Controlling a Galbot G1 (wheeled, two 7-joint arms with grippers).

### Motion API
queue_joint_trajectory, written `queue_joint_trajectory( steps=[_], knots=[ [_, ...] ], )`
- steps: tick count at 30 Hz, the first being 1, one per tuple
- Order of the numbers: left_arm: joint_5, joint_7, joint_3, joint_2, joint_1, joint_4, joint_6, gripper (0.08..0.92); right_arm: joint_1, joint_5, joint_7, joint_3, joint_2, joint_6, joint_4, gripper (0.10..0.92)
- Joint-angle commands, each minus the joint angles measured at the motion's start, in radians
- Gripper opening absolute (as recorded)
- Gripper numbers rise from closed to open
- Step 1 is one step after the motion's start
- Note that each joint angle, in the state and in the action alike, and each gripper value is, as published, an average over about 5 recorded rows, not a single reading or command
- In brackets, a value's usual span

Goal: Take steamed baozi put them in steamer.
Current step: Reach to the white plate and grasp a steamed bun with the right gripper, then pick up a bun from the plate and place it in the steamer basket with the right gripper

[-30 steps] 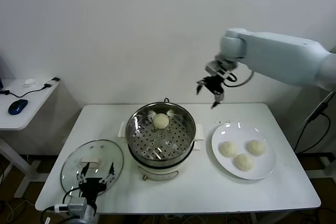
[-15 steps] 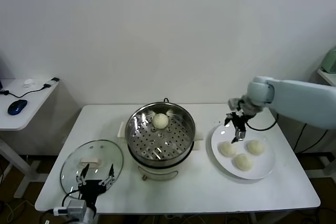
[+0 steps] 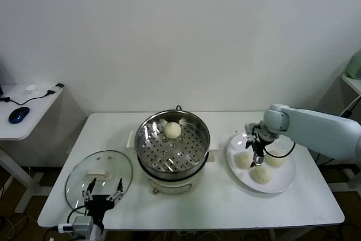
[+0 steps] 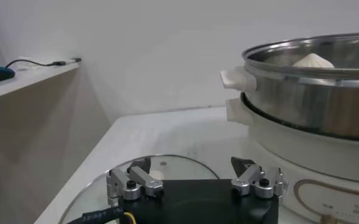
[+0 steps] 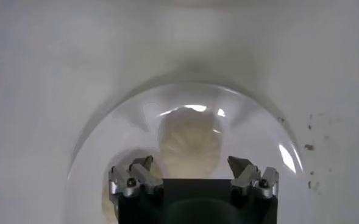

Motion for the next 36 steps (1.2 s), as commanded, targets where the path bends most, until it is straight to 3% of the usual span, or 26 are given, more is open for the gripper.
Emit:
queue_joint_trajectory(
  steps=[1,10,18,22,30,36],
  knots=[
    [0.001,0.0,0.0,0.002,0.001,0.002,-0.001,0.823,-0.149,-0.043,0.02,0.132,0.027,-0.025,-0.089,0.823],
    [0.002,-0.003,-0.003,0.004,0.004,-0.003,0.0,0.823,-0.12,-0.03,0.007,0.134,0.047,-0.015,-0.098,0.818],
    [0.004,-0.003,0.001,0.0,0.007,-0.015,0.002,0.823,-0.026,-0.009,-0.024,0.065,0.027,-0.011,-0.056,0.695],
    [0.005,-0.003,0.003,-0.001,0.007,-0.021,0.002,0.823,0.069,0.031,-0.031,0.004,0.021,-0.009,-0.019,0.68],
    [0.003,-0.003,0.007,0.003,0.006,-0.031,0.006,0.823,0.522,0.237,-0.086,-0.259,0.098,0.011,0.083,0.679],
    [0.003,-0.003,0.016,0.006,0.008,-0.046,0.008,0.823,0.762,0.533,-0.053,-0.26,0.238,-0.07,0.198,0.679]
  ],
)
